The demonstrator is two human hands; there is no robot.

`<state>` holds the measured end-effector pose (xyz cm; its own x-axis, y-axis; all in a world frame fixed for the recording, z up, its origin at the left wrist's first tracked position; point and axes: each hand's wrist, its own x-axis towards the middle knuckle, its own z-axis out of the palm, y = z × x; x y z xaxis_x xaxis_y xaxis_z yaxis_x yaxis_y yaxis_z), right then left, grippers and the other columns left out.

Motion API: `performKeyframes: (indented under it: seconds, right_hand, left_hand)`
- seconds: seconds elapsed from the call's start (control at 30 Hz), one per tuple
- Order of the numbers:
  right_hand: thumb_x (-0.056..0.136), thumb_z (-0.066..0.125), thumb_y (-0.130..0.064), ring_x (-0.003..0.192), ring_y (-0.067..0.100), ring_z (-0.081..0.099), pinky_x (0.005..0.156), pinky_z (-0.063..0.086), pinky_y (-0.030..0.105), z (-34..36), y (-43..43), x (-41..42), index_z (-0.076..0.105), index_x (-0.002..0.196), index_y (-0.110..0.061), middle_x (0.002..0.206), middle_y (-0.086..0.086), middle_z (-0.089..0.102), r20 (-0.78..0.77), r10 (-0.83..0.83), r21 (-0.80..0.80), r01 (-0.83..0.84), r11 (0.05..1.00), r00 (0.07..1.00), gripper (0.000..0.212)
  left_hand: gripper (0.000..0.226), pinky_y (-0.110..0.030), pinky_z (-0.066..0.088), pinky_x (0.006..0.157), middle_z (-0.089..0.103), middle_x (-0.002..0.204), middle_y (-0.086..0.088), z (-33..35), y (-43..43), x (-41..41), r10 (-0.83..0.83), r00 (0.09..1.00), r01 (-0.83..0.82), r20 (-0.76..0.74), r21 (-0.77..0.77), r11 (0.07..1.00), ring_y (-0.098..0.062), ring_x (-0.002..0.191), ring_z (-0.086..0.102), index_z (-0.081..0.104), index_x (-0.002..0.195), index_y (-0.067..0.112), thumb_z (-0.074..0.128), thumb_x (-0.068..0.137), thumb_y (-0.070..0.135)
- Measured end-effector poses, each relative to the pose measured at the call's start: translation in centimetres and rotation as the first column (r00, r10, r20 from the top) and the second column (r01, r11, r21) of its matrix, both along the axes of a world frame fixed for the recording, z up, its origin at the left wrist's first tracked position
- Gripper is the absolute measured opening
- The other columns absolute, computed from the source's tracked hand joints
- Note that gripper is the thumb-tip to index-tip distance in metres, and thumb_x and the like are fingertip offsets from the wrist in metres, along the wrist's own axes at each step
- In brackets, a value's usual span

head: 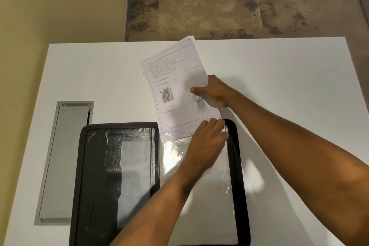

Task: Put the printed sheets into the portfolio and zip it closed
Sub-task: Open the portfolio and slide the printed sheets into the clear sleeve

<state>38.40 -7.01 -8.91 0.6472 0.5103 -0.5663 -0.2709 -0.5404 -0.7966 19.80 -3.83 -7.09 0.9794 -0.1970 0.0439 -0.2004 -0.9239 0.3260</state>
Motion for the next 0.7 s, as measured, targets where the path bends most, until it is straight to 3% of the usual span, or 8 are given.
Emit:
performKeyframes:
  seconds: [0.2,0.3,0.43,0.6,0.7]
  right_hand:
    - [0.089,0.078,-0.033,0.105,0.025,0.069,0.102,0.055,0.049,-0.3,-0.1,-0.7,0.068,0.125,-0.014,0.11,0.005,0.074,-0.012,-0.017,0.007,0.017,1.0,1.0,0.041]
    - [0.087,0.081,-0.032,0.106,0.026,0.07,0.103,0.055,0.048,-0.8,-0.5,-0.9,0.071,0.12,-0.015,0.109,0.005,0.076,-0.049,-0.061,0.019,0.062,0.998,0.997,0.038]
    - [0.09,0.079,-0.028,0.11,0.024,0.067,0.103,0.054,0.039,-1.3,-1.1,-1.4,0.068,0.12,-0.019,0.113,0.002,0.073,-0.118,-0.113,0.02,0.116,0.993,0.987,0.033]
    - [0.088,0.081,-0.026,0.107,0.022,0.07,0.106,0.053,0.04,-1.8,-1.5,-1.8,0.073,0.118,-0.014,0.111,0.003,0.076,-0.176,-0.188,0.0,0.191,0.982,0.966,0.033]
    - [0.087,0.082,-0.03,0.108,0.021,0.069,0.105,0.053,0.039,-1.8,-1.6,-1.8,0.071,0.124,-0.01,0.115,0.002,0.075,-0.185,-0.184,-0.031,0.181,0.983,0.965,0.044]
  left_hand:
    - [0.011,-0.029,0.041,0.062,0.069,0.075,-0.005,-0.6,1.0,0.9,-0.023,0.992,0.02,-0.127,-0.022,1.0,-0.023,0.066,0.058,0.076,0.083,0.012,0.084,0.076,0.007]
    - [0.006,-0.026,0.033,0.068,0.073,0.086,-0.006,-0.4,1.4,1.5,0.003,0.992,-0.018,-0.124,-0.118,0.993,-0.021,0.071,0.061,0.078,0.09,0.012,0.072,0.091,0.013]
    - [0.018,-0.03,0.044,0.08,0.075,0.098,-0.005,-1.1,1.7,2.5,0.043,0.985,-0.078,-0.166,-0.208,0.975,-0.02,0.084,0.066,0.08,0.103,0.015,0.063,0.1,0.019]
    - [0.017,-0.03,0.03,0.081,0.074,0.096,-0.004,-1.6,1.6,3.0,0.085,0.985,-0.114,-0.148,-0.199,0.973,-0.021,0.09,0.063,0.08,0.099,0.016,0.063,0.1,0.018]
    - [0.011,-0.033,0.037,0.081,0.074,0.093,-0.003,-2.1,1.4,3.0,0.099,0.988,-0.117,-0.116,-0.159,0.98,-0.02,0.087,0.062,0.081,0.097,0.018,0.07,0.095,0.016]
